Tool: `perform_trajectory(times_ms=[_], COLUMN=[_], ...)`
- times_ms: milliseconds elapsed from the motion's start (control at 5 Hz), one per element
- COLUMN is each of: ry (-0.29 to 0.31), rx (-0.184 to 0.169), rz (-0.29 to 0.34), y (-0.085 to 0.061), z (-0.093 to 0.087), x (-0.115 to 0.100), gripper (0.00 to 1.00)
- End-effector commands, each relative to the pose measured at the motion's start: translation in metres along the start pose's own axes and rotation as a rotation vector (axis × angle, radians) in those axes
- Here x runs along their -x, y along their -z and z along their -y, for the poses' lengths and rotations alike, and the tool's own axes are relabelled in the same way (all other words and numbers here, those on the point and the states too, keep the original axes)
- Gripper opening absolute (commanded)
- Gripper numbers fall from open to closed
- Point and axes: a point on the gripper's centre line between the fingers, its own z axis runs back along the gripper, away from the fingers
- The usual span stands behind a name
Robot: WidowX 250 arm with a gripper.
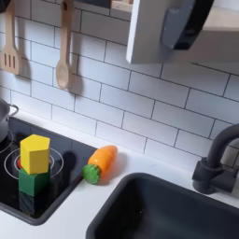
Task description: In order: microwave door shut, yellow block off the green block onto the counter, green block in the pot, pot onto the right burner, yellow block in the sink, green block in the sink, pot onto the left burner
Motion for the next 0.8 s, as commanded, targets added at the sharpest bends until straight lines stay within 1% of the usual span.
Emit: perform_trajectory(times_ms=[0, 200, 600], ry=[0.007, 0.004, 0.003], rx=[-0.001, 0.007, 0.023], rz=[0.054, 0.072, 0.092], y=[0.003, 0.004, 0.01], z=[-0.002, -0.002, -0.002], x=[-0.015, -0.019, -0.028], gripper=[0.0, 0.0, 0.0])
